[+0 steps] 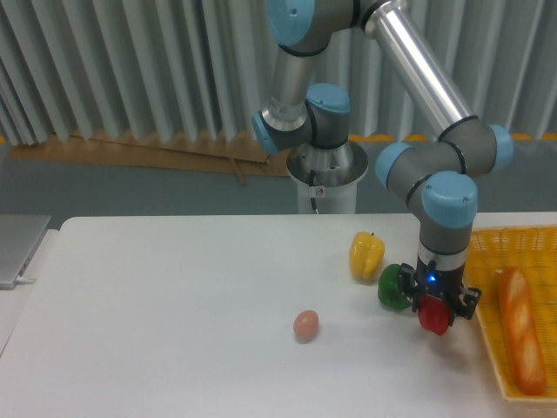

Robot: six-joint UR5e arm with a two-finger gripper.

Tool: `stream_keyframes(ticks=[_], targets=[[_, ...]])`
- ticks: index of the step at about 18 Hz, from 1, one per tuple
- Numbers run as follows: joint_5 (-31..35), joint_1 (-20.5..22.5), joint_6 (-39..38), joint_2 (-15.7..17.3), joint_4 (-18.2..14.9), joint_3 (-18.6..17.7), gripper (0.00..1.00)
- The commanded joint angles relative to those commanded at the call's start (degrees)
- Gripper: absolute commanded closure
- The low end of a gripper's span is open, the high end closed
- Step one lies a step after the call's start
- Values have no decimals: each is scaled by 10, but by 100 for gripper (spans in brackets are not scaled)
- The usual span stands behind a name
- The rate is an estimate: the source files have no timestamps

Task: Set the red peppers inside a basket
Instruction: 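Lift the red pepper and carry it over the yellow basket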

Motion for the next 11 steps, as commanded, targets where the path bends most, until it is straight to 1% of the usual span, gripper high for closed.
stream_keyframes(ticks=[2,4,7,11], targets=[[-7,-2,18,1,-1,0,48],[-18,1,40,10,-2,0,48],[-19,3,47,13,-16,4,48],[-24,25,108,24,-23,6,48]])
